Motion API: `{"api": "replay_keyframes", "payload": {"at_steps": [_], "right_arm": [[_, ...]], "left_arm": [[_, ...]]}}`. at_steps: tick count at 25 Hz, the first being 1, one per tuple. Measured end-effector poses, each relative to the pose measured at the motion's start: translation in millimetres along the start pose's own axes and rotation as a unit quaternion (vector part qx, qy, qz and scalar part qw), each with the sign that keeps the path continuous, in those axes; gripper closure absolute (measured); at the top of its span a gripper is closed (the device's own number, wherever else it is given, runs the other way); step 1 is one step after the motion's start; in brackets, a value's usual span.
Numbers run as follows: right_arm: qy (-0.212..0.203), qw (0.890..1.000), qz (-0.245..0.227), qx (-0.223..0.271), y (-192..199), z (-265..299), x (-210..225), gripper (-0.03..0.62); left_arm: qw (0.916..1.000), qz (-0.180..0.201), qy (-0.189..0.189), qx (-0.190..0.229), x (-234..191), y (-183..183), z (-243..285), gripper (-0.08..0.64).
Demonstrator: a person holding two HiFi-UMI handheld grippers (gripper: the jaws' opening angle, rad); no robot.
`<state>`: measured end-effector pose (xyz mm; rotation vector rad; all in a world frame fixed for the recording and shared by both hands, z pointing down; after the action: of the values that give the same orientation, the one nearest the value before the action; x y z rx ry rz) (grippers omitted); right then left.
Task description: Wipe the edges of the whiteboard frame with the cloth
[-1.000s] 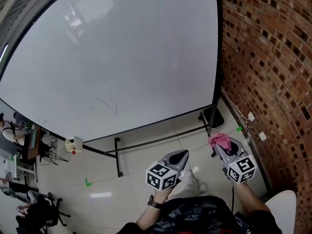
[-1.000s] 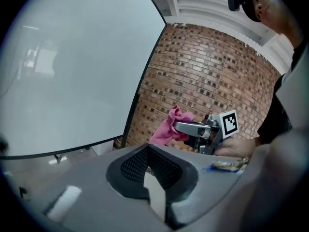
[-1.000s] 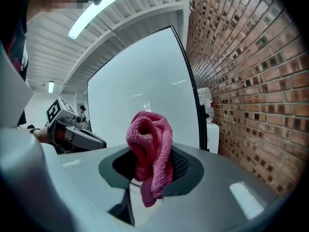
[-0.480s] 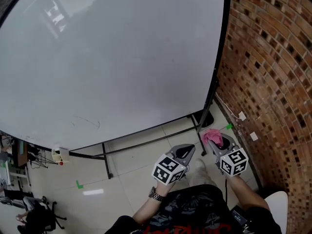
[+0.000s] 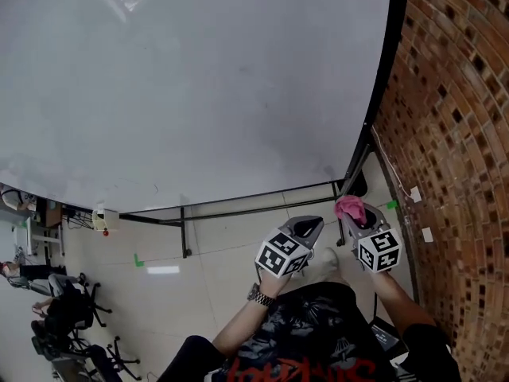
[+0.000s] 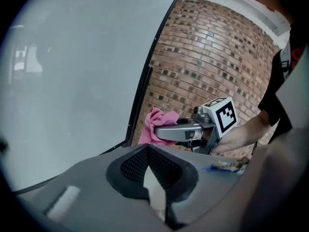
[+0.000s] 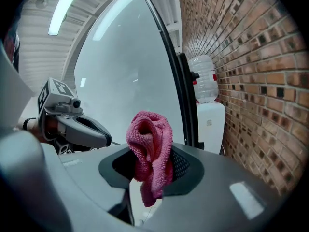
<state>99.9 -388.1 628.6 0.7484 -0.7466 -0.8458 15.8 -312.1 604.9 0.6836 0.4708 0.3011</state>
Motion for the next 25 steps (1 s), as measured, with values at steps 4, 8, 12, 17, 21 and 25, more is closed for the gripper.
{"api": "replay_keyframes", "payload": {"at_steps": [4, 8, 12, 17, 21, 25], "right_arm": [[0.000, 1.000, -0.001, -0.004, 19.9, 34.1, 37.0, 0.470], [-0.007, 0.998, 0.013, -0.053, 50.0, 83.4, 68.1, 0.469], [-0.015, 0.991, 0.074, -0.114, 82.3, 125.7, 97.7, 0.469], [-0.012, 0.984, 0.118, -0.130, 89.2, 142.3, 116.4, 0.469], [-0.018, 0.984, 0.117, -0.132, 81.6, 141.2, 109.0, 0.469], [-0.011, 0.989, 0.083, -0.119, 63.8, 131.2, 107.3, 0.469]], "left_arm": [[0.9986, -0.039, -0.003, -0.035, -12.8, 4.7, 35.6, 0.560], [0.9963, -0.044, -0.025, -0.069, -17.4, 19.5, 49.8, 0.560], [0.9955, -0.068, -0.024, -0.061, -18.1, 19.2, 52.1, 0.560], [0.9950, -0.075, -0.027, -0.060, -20.6, 21.6, 52.0, 0.560], [0.9943, -0.083, -0.041, -0.053, -26.8, 22.7, 40.0, 0.560], [0.9954, -0.077, -0.038, -0.042, -29.1, 14.8, 36.7, 0.560]]}}
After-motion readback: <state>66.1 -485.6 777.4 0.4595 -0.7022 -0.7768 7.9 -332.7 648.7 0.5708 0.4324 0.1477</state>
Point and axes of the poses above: the fingertips, and each gripper's own axes: z forward along the fingers, x to its right, y out of its underside, the point moved 4 cm from there along -z, backward along the fingers, and after that the axes turned 10 degrees about -x, right-handed, at the moved point
